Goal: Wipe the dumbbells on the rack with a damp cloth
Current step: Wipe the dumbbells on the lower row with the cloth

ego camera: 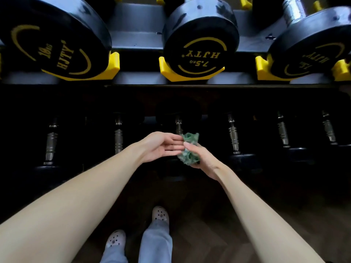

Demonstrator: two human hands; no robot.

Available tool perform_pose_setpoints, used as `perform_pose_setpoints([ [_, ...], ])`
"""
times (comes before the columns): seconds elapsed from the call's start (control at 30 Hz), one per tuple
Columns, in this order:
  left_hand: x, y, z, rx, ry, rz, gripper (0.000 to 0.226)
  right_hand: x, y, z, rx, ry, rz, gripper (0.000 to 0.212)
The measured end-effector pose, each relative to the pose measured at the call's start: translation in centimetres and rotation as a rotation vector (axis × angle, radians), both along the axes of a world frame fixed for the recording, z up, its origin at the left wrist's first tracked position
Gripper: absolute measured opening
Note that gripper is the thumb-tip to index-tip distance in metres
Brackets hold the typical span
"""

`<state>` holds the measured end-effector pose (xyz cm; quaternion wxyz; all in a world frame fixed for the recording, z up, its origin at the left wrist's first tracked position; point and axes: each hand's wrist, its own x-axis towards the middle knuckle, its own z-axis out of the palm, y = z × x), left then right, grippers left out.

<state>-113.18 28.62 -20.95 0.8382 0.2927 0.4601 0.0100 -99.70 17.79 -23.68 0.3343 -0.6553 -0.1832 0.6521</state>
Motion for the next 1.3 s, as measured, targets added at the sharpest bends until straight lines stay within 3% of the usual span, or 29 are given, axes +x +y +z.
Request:
perform_pose_setpoints([
  [0.1,0.5,0.8,-0.6,0.167,0.081,-0.15,0.045,1.1,1.0,-0.8,-0.055,-0.048,0.023,0.04],
  [0.23,0.5,2.2,-2.7,0.279,0.275,0.062,0.038,3.7,3.2,-2.2,-0.094,-0.084,-0.223,0.022],
  [0.33,-0.3,2.5,-4.7,0.327,0.427,-0.116,0.034,5.6,4.8,-4.9,-0.154,-0.327,-0.328,0.029],
  [0.5,0.1,2.2,-7.3,0.464,0.519,-0.37,0.029,5.4,7.5,-7.9,-0.095,-0.617,-0.158,0.032],
  [0.63,0.5,1.9,-8.8,0.443,0.491,-0.522,0.029,4.0,9.4,-9.4,-0.068,-0.854,-0.059,0.036],
  [0.87,0.3,1.9,-9.8,0.376,0.467,-0.551,0.024,3.0,7.2,-11.0,0.029,-0.626,0.049,0.043],
  [1.03,0.4,1.4,-9.3,0.376,0.487,-0.48,0.014,4.1,3.6,-8.9,-0.023,-0.643,0.417,0.034],
  [1.17,0.4,0.8,-9.1,0.334,0.529,-0.29,0.027,2.2,4.7,-7.4,-0.021,-0.745,0.829,0.044],
  [1.3,-0.4,0.4,-9.1,0.354,0.563,-0.137,0.027,0.1,6.6,-6.9,-0.053,-0.633,0.863,0.034],
])
